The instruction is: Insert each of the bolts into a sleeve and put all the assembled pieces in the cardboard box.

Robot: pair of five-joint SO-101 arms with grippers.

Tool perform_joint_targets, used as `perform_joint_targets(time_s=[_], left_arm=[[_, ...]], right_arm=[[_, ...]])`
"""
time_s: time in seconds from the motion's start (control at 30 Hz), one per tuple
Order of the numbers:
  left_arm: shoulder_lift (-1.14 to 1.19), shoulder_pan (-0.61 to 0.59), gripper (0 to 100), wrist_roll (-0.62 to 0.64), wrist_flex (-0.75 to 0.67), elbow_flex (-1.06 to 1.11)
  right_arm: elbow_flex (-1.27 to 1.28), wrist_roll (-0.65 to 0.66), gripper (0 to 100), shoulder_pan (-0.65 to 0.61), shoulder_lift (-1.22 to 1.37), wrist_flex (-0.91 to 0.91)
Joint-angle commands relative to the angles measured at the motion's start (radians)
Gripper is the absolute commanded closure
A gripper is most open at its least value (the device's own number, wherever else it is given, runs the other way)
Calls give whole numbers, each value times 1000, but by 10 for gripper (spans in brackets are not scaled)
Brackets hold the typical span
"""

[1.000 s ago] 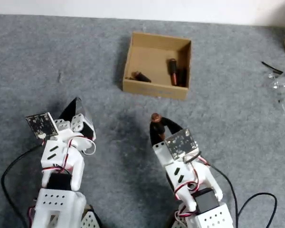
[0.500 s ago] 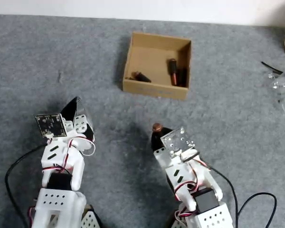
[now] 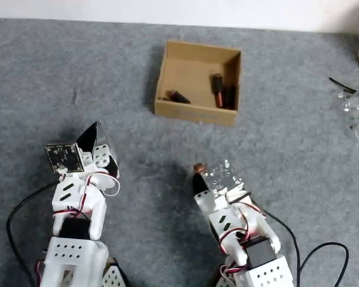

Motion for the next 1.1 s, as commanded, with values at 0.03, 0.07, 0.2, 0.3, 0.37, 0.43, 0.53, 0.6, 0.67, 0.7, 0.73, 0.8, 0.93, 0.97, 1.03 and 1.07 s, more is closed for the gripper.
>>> perform_joint_targets(time_s=[0.03, 0.07, 0.2, 0.3, 0.37, 0.43, 0.53, 0.6, 0.67, 0.7, 0.73, 0.8, 0.93, 0.97, 1.03, 1.07], left_arm=[[-10, 35, 991, -23, -3, 25], [-8, 36, 990, -23, -3, 25], [-10, 36, 990, -23, -3, 25], [-10, 36, 990, -23, -3, 25], [-8, 36, 990, -23, -3, 25], [-8, 36, 990, -23, -3, 25], [-8, 33, 990, -23, -3, 25], [-8, 33, 990, -23, -3, 25], [-7, 33, 990, -23, -2, 25], [-7, 33, 990, -23, -2, 25], [-7, 33, 990, -23, -2, 25], [-7, 35, 990, -23, -2, 25], [-7, 36, 990, -23, -2, 25], [-7, 36, 990, -23, -2, 25], [-7, 38, 990, -23, -2, 25], [-7, 38, 990, -23, -2, 25]], right_arm=[[105, 14, 995, 41, -19, -197], [79, 14, 995, 53, -19, -196], [-48, 46, 995, 111, 24, -200], [-197, 100, 995, 120, 193, -202], [-320, 100, 995, 122, 358, -202], [-466, 98, 995, 122, 542, -202], [-737, 98, 995, 122, 828, -202], [-935, 98, 995, 142, 1021, -197], [-1125, 98, 995, 165, 1213, -196], [-1219, 98, 995, 180, 1303, -189], [-1310, 98, 995, 196, 1395, -168], [-1508, 98, 995, 217, 1575, -114], [-1900, 98, 995, 236, 1917, 42], [-1992, 98, 995, 236, 1994, 82], [-2170, 98, 995, 234, 2140, 159], [-2258, 98, 995, 232, 2207, 189]])
